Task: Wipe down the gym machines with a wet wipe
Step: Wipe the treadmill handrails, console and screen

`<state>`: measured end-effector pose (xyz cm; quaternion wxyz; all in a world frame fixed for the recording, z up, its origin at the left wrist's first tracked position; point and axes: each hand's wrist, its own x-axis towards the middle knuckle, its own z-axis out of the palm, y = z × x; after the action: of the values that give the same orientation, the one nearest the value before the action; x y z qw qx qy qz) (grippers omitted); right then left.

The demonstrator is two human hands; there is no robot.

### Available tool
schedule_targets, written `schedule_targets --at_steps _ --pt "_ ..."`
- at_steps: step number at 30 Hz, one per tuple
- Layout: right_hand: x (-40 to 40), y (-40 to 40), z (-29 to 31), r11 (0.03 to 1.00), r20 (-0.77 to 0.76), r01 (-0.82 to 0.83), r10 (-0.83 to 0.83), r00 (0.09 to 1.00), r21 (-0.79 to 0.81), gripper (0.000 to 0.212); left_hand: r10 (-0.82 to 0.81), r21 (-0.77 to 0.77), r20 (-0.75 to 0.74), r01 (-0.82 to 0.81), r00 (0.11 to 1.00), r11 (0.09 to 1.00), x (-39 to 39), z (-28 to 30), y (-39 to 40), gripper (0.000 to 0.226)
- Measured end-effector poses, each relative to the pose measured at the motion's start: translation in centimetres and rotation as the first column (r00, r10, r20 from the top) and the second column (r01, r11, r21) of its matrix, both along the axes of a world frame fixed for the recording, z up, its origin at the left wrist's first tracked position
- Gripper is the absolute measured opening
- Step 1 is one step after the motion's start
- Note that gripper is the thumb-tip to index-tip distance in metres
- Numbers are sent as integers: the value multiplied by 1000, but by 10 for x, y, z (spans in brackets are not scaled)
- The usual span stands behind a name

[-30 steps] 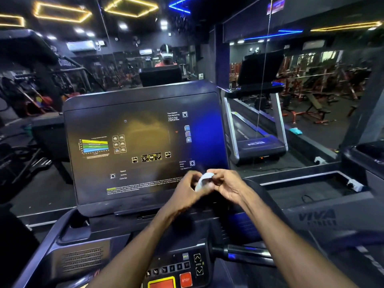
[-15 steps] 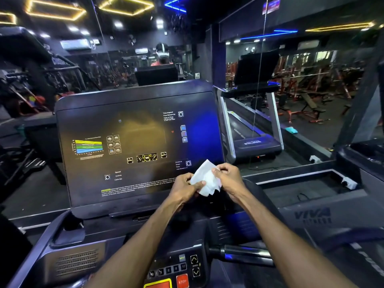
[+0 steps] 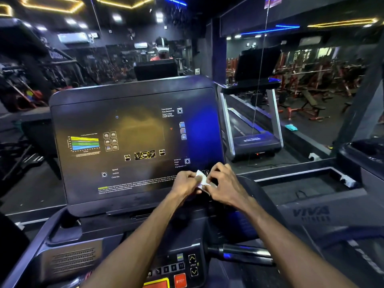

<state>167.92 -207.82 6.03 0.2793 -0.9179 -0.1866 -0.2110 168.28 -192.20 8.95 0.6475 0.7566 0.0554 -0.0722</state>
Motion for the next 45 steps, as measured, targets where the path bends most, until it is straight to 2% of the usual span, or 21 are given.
schedule_targets --at_steps 2,3,7,11,14,16,20,23,26,27,29,31,32,33,35,36,38,40,42,43,45 --pt "-1 3 2 999 38 -47 46 998 27 22 23 139 63 -31 998 990 2 -2 0 19" --pt "-2 5 2 997 29 -73 72 997 29 21 24 151 63 -33 998 988 2 -3 0 20" --pt "2 6 -1 994 8 -73 72 997 80 14 20 122 38 -24 999 992 4 1 -3 19" --pt "16 1 11 977 123 66 -92 988 202 16 88 39 -23 -87 996 995 9 5 4 27" --pt "30 -5 27 967 224 248 -253 941 50 19 108 159 3 -107 994 982 7 -1 19 17" --pt "36 -3 24 958 211 284 -271 939 -33 25 115 193 -4 -112 993 975 3 -6 26 18" --pt "24 20 -16 974 116 102 -80 990 -204 37 148 241 -10 -141 989 960 3 -13 38 21" --pt "34 10 -8 984 146 61 -36 989 -169 36 163 232 5 -160 987 960 4 -14 46 20" --pt "49 -2 12 976 222 217 -215 951 14 28 168 226 13 -167 986 960 5 -17 53 19" --pt "48 1 12 975 243 223 -216 946 -1 28 174 222 10 -172 985 960 6 -18 54 18" --pt "37 14 -1 978 251 106 -59 966 -179 31 186 218 3 -182 983 959 6 -21 57 17" --pt "28 18 -14 932 230 -34 124 965 -362 31 190 224 8 -187 982 957 7 -23 58 17" --pt "32 15 -10 925 227 -46 141 964 -378 29 191 226 12 -189 981 956 7 -23 60 18" --pt "39 10 -1 942 235 -10 94 967 -336 27 194 227 15 -193 981 955 8 -24 61 19" --pt "53 3 19 978 256 164 -127 958 -128 26 207 238 21 -206 978 949 8 -26 65 20" --pt "58 2 25 965 255 263 -248 934 -24 28 212 241 23 -211 977 947 8 -27 67 20" --pt "53 15 22 944 237 329 -322 917 10 31 221 242 21 -220 975 945 8 -29 70 19" --pt "37 38 4 970 220 177 -138 966 -165 28 226 243 21 -224 974 944 9 -29 73 19" --pt "25 48 -13 924 192 4 75 979 -383 25 231 239 26 -231 973 943 10 -29 77 20" --pt "27 45 -11 915 190 -18 103 976 -404 24 232 233 27 -232 972 944 10 -30 79 20" --pt "42 34 6 960 224 90 -29 974 -267 27 241 217 34 -242 970 946 11 -31 83 20"
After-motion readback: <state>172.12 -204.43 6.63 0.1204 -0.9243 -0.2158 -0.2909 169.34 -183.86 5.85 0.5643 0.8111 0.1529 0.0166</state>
